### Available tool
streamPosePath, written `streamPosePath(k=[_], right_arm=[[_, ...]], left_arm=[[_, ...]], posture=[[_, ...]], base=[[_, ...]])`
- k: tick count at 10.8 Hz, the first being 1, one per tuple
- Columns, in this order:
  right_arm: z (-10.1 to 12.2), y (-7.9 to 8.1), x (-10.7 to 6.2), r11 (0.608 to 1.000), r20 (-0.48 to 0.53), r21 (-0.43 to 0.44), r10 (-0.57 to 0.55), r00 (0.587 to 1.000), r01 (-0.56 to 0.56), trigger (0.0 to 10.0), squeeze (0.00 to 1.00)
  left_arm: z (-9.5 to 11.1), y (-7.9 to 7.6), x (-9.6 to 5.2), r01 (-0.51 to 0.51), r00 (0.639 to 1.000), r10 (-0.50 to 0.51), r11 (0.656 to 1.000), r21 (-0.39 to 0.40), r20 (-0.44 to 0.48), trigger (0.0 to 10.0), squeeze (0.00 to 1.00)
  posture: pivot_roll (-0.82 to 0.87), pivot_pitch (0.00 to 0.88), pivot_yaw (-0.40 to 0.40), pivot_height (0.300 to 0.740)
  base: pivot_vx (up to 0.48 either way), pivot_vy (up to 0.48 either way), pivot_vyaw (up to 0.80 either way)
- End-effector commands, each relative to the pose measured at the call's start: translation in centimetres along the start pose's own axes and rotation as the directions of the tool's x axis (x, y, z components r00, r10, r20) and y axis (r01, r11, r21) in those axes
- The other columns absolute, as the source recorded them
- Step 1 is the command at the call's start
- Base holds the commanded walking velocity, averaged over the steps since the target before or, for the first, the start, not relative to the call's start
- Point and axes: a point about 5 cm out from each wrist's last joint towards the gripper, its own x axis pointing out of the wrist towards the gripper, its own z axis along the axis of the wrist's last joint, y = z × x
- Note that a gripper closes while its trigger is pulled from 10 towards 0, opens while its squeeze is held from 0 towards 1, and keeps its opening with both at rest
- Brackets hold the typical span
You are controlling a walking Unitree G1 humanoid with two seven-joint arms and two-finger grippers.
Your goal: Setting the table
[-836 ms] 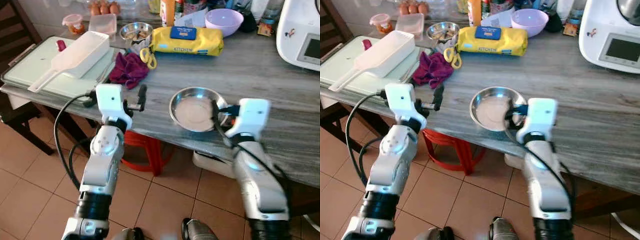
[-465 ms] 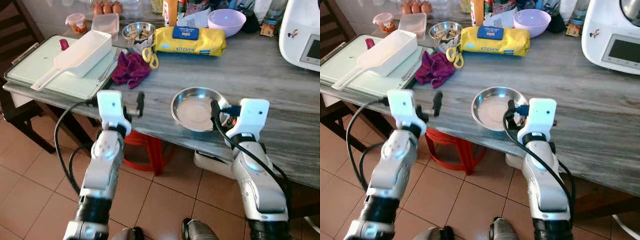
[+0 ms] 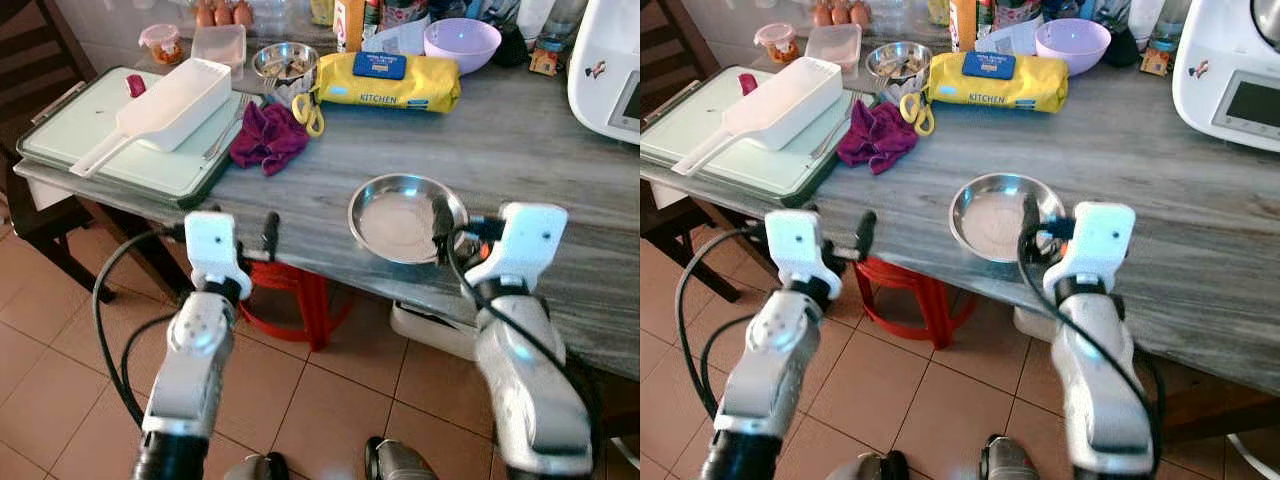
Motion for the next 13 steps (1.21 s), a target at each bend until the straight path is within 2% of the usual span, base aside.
streamPosePath(k=[1,3,11,13], right_arm=[[-0.05,0.33,-0.40,1.000,-0.017,0.022,0.014,1.000,-0.014,10.0,0.00],[0.51,0.61,-0.52,0.999,0.012,0.031,0.044,0.999,-0.045,10.0,0.00],[0.56,0.00,0.06,0.999,-0.022,0.028,0.029,0.999,-0.028,10.0,0.00],[0.71,-0.03,0.08,0.999,-0.009,0.020,0.030,1.000,-0.029,10.0,0.00]], left_arm=[[0.04,-0.30,-0.20,0.031,1.000,-0.031,0.999,-0.012,-0.004,10.0,0.00],[0.16,-0.43,-0.05,0.023,1.000,-0.023,0.999,-0.032,-0.004,10.0,0.00],[0.45,-0.29,0.54,-0.012,0.999,0.011,0.999,-0.030,-0.034,10.0,0.00],[0.61,-0.38,0.70,-0.021,0.999,0.020,1.000,-0.017,-0.029,10.0,0.00]], posture=[[-0.21,0.192,0.058,0.740],[-0.21,0.197,0.058,0.740],[-0.22,0.211,0.049,0.740],[-0.22,0.211,0.049,0.740]], base=[[0.000,0.000,0.00],[0.000,0.000,0.00],[0.000,0.000,-0.76],[0.000,0.000,0.00]])
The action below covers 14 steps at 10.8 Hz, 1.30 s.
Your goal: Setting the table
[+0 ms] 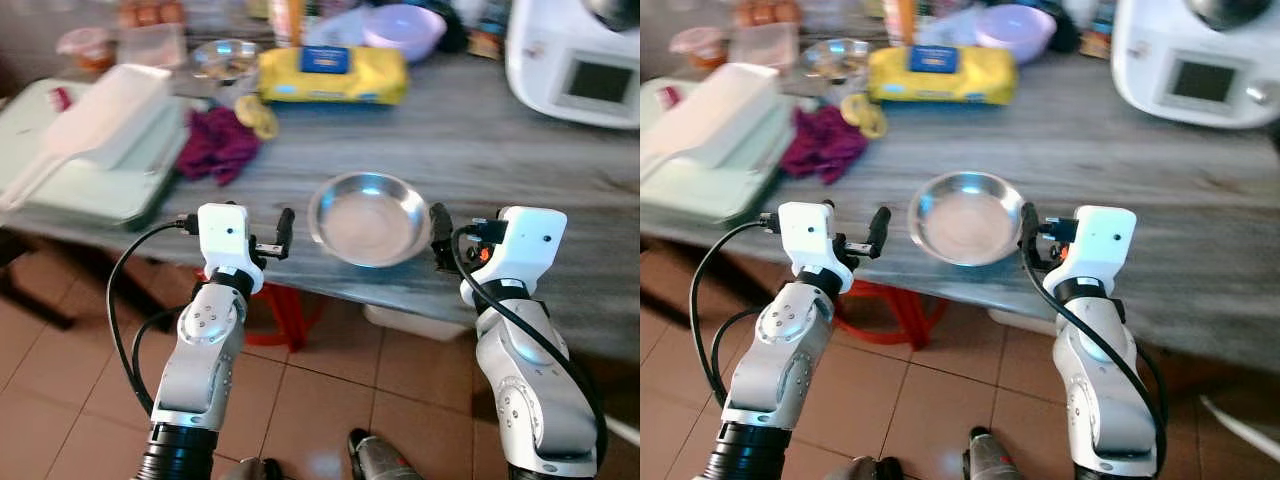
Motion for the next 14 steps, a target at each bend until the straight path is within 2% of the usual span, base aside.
streamPosePath(k=[1,5,14], right_arm=[[0.27,0.14,-0.10,1.000,0.011,-0.004,0.008,1.000,-0.007,10.0,0.00],[0.20,0.20,-0.14,1.000,0.014,0.003,0.002,1.000,-0.002,10.0,0.00],[0.09,-0.08,0.16,1.000,0.010,-0.004,-0.008,1.000,0.008,10.0,0.00]], left_arm=[[-0.31,0.29,-0.15,-0.018,1.000,0.019,1.000,0.013,-0.022,10.0,0.00],[-0.40,0.14,0.08,-0.019,0.999,0.021,0.999,0.041,-0.032,10.0,0.00],[-0.54,0.01,0.17,-0.027,0.999,0.029,0.999,0.043,-0.043,10.0,0.00]], posture=[[-0.22,0.211,0.049,0.740],[-0.22,0.203,0.043,0.740],[-0.22,0.206,0.041,0.740]], base=[[0.000,0.000,0.00],[0.000,0.000,0.00],[0.000,0.000,0.00]])
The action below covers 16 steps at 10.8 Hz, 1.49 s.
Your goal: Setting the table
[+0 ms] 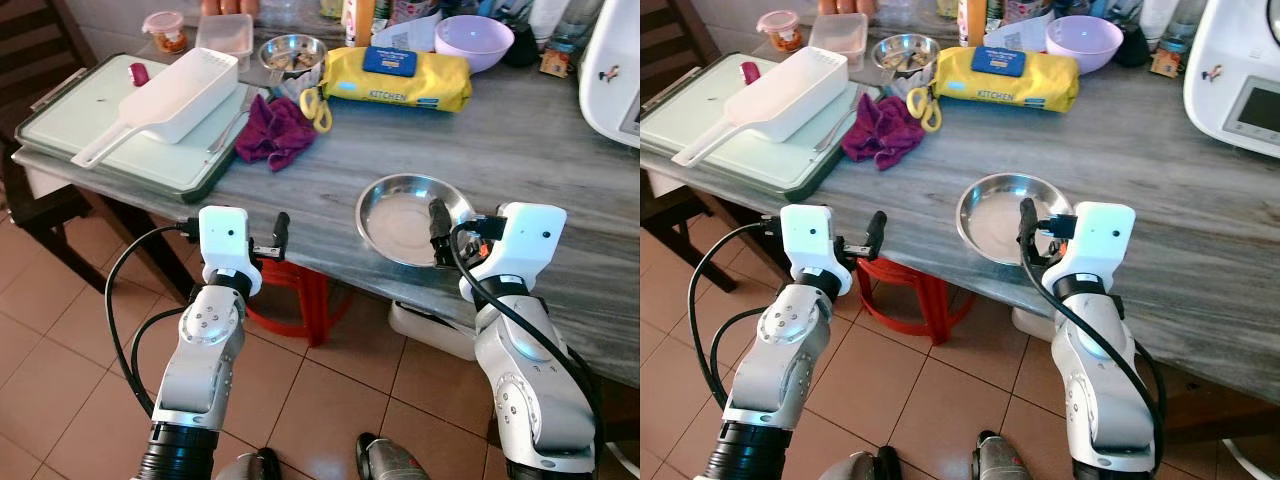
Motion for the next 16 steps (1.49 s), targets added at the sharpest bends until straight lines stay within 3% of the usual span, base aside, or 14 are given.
streamPosePath(k=[1,16], right_arm=[[-0.1,-0.2,0.0,1.000,-0.002,-0.001,-0.008,1.000,0.008,10.0,0.00],[-1.1,-1.2,0.0,0.997,-0.040,0.047,-0.063,0.997,0.064,10.0,0.00]], left_arm=[[-0.1,0.0,0.1,-0.007,1.000,0.007,1.000,0.007,-0.014,10.0,0.00],[0.2,0.2,0.2,-0.017,1.000,0.017,1.000,0.016,-0.011,10.0,0.00]], posture=[[-0.22,0.206,0.041,0.740],[-0.21,0.201,0.048,0.740]], base=[[0.000,0.000,0.00],[-0.265,0.000,0.00]])
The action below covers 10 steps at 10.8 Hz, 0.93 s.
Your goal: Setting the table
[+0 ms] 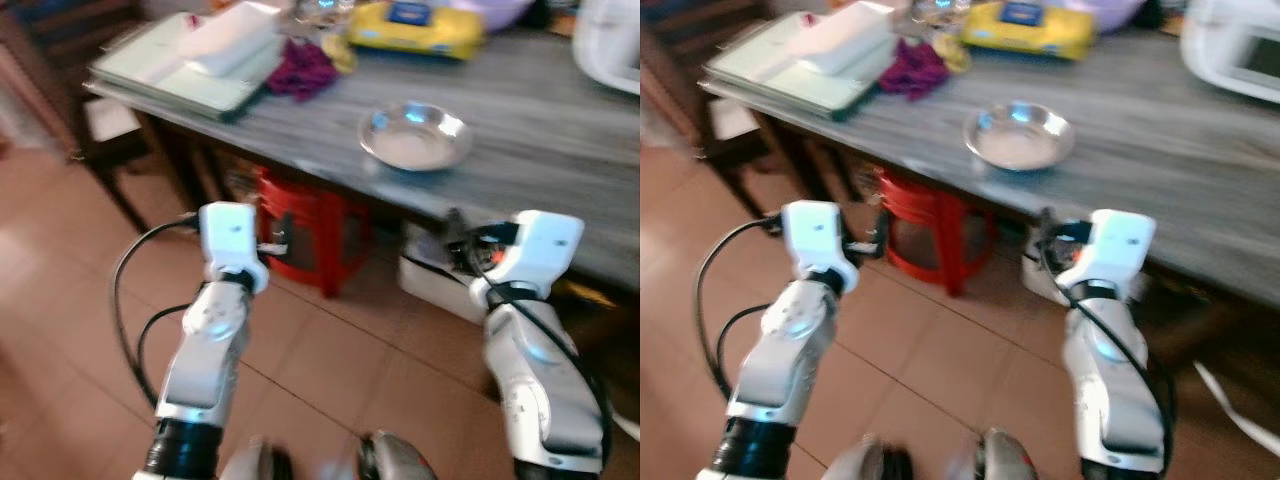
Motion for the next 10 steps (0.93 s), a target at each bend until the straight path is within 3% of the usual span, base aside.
streamPosePath(k=[1,6,10], right_arm=[[-0.09,0.65,-0.14,1.000,-0.003,0.016,0.025,1.000,-0.025,10.0,0.00],[-0.21,0.71,-0.14,1.000,-0.012,0.019,0.025,1.000,-0.025,10.0,0.00],[-0.22,0.75,-0.17,0.999,-0.011,0.017,0.027,1.000,-0.027,10.0,0.00]], left_arm=[[-0.46,1.07,-0.37,-0.032,0.999,0.032,0.999,0.015,-0.018,10.0,0.00],[-0.52,0.98,-0.32,-0.027,0.999,0.027,1.000,0.015,-0.020,10.0,0.00],[-0.57,0.95,-0.36,-0.029,0.999,0.029,0.999,0.023,-0.019,10.0,0.00]], posture=[[-0.21,0.200,0.048,0.740],[-0.21,0.199,0.048,0.740],[-0.21,0.203,0.047,0.740]], base=[[-0.270,0.000,0.00],[-0.275,0.000,-0.43],[-0.272,0.000,0.00]])
